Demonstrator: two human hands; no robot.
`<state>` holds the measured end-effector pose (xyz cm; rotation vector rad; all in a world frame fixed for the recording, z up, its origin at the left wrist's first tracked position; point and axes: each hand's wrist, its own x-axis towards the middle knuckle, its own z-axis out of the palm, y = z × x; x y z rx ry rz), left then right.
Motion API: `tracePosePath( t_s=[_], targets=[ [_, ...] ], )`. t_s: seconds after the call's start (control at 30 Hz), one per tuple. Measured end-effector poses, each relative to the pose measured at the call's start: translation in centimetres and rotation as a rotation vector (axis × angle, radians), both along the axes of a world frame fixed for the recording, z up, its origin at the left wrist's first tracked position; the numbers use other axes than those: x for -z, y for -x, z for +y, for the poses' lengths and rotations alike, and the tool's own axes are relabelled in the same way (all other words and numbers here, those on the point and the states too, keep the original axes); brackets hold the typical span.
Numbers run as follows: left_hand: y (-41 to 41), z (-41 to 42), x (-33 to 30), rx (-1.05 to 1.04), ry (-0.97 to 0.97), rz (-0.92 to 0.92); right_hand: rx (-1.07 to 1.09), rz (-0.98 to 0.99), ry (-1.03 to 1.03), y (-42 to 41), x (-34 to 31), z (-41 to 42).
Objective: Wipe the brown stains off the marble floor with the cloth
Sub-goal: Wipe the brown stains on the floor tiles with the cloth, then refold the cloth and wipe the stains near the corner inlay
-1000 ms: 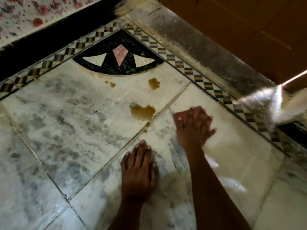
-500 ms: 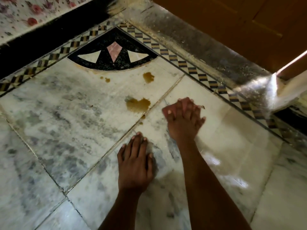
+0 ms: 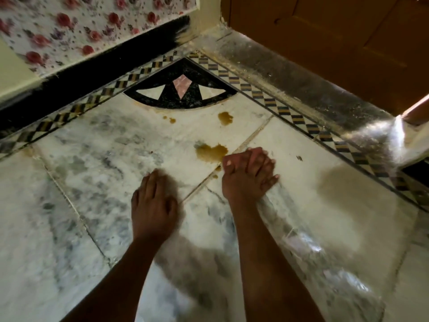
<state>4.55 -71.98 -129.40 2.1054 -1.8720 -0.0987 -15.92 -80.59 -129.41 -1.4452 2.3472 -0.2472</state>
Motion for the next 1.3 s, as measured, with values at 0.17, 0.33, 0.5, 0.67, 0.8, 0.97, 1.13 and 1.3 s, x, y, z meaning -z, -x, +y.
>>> tracePosePath(
  t_s=[0.17, 0.33, 0.5, 0.67, 0.8, 0.97, 1.13, 1.3],
  targets=[
    [-0.4, -0.2, 0.8, -0.031, 0.0, -0.045, -0.409, 0.127, 0.182, -0.9, 0.5, 7.8],
    [-0.5, -0.6, 0.5, -0.038, -0.02, -0.036, -0.038, 0.136, 0.031, 2.2, 0.6, 5.9],
    [-0.7, -0.6, 0.5, -0.044, -0.043, -0.038, -0.183, 0.092, 0.018, -2.5, 0.3, 1.3],
    [-0.5, -0.3, 0.1, -0.032, -0.031, -0.005, -0.486, 0.145, 0.194, -0.9, 0.8, 9.9],
    [-0.6, -0.3, 0.5, -0.023, -0.033, 0.036, -0.439, 0.115, 0.233, 2.5, 0.7, 12.6],
    [-0.1, 0.8, -0.9, -0.063, -0.053, 0.127, -0.372, -0.18, 0.085, 4.4, -1.7, 11.8],
    [4.1, 0.6, -7.3, 0.156, -0.035, 0.265, 0.213, -1.209, 0.29, 6.2, -8.1, 13.0],
    [9.6, 0.3, -17.8, 0.703, -0.03, 0.344, 0.569, -1.752, 0.194, 9.4, -15.5, 14.5]
  ],
)
